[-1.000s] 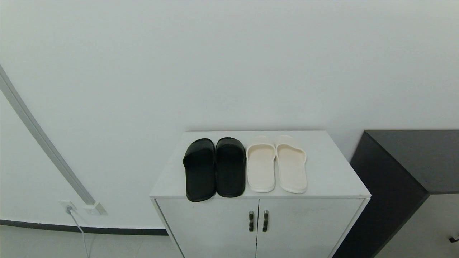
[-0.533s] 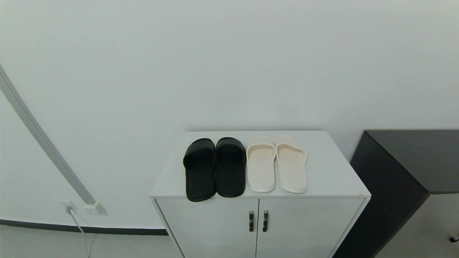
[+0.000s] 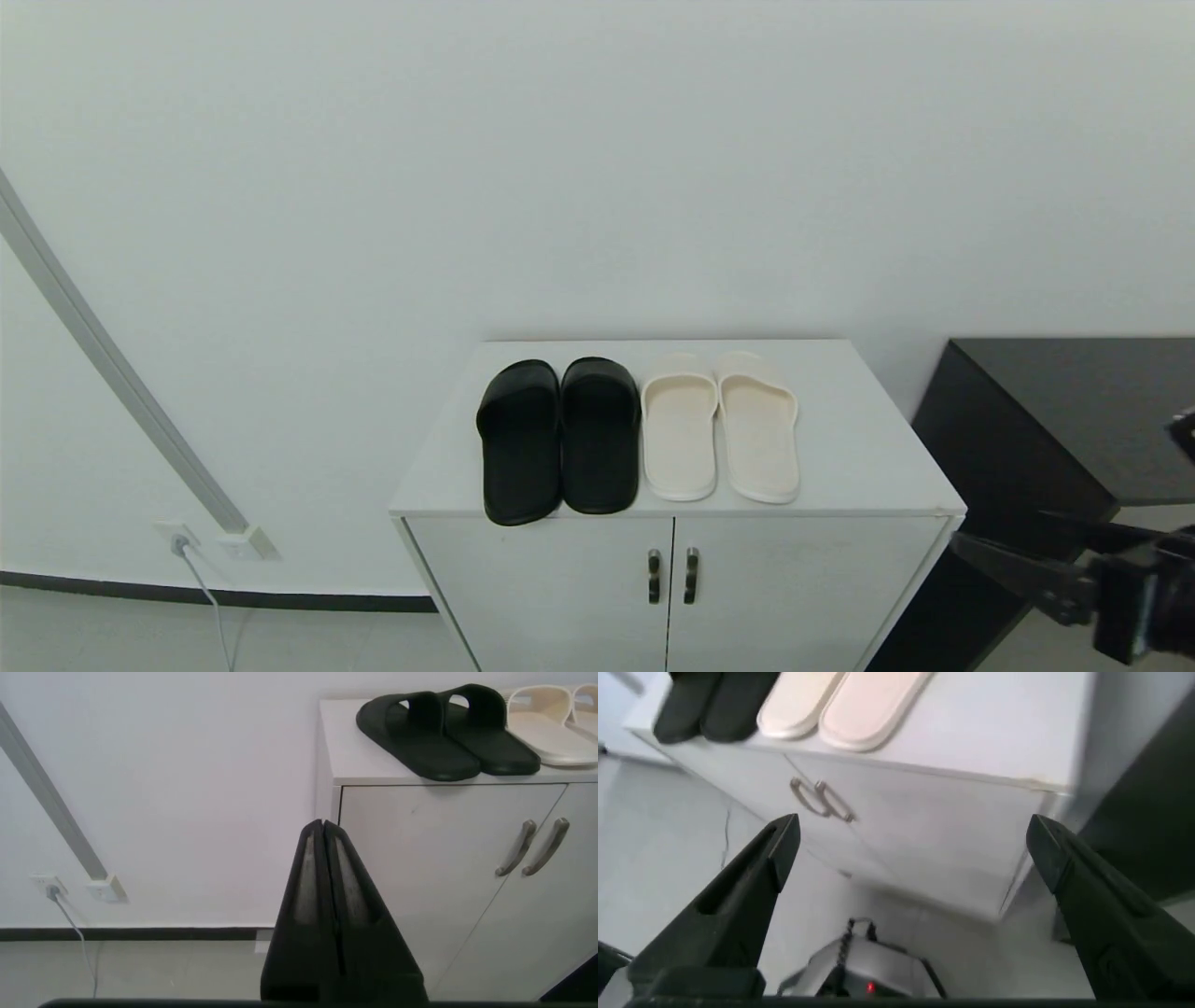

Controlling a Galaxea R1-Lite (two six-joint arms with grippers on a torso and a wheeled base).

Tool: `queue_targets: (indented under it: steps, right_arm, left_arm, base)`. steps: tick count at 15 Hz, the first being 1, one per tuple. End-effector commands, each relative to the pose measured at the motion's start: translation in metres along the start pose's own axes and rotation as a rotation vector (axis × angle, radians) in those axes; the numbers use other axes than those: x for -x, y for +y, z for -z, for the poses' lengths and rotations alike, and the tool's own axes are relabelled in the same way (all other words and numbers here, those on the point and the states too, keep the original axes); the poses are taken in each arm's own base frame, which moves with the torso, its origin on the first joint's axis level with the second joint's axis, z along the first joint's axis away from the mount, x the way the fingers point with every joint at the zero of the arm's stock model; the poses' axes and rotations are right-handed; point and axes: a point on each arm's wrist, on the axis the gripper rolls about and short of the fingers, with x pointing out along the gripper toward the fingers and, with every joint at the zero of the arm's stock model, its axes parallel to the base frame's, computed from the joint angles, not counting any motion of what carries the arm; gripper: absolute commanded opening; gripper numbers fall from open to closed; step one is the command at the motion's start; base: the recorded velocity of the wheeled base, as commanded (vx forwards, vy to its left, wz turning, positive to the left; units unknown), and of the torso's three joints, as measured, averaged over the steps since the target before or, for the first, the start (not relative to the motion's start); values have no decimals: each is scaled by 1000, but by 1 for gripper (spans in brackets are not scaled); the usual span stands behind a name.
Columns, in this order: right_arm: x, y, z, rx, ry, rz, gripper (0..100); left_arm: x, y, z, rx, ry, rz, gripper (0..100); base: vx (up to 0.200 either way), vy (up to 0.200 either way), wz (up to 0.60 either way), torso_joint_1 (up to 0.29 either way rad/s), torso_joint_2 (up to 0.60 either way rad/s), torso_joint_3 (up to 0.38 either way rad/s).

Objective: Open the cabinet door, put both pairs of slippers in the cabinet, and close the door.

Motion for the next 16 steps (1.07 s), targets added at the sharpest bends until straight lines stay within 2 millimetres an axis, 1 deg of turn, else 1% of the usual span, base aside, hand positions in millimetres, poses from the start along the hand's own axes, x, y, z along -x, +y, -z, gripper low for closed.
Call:
queue_targets:
  steps: [1,3,5,6,7,10,13,14,15,16]
  right_arm:
    - [-39,35,-11,32,69,-40,100]
    - [-56,55,-16,59,69,-26,100]
    - [-69,77,-21,47,57,-21,100]
    - [-78,88,-21,44,64,-27,100]
    - [-87,94,-20,51,69,-14,100]
    - [-118,108,-19,42,71,59,100]
    - [-158,121,-15,8,29,197,100]
    - [-160,121,-15,7,24,201,100]
    - [-185,126,-12,-8,-18,241,100]
    - [-199,126,-12,-14,-47,281,100]
  left_arm:
    - [0,0,0,0,3,-1,0]
    - [0,0,0,0,1,-1,0]
    - [0,0,0,0,3,-1,0]
    - [0,0,0,1,3,-1,0]
    - [0,0,0,1,3,-1,0]
    - [0,0,0,1,1,-1,0]
    - [0,0,0,1,3,-1,0]
    - [0,0,0,1,3,-1,0]
    - [0,0,0,3,3,-1,0]
    - [0,0,0,3,3,-1,0]
  base:
    - [0,0,0,0,0,0]
    - [0,0,0,0,0,0]
    - [0,0,0,0,0,0]
    - [0,0,0,0,0,0]
    - [0,0,0,0,0,0]
    - [0,0,0,0,0,0]
    - [0,0,0,0,0,0]
    - [0,0,0,0,0,0]
    - [0,0,0,0,0,0]
    - [0,0,0,0,0,0]
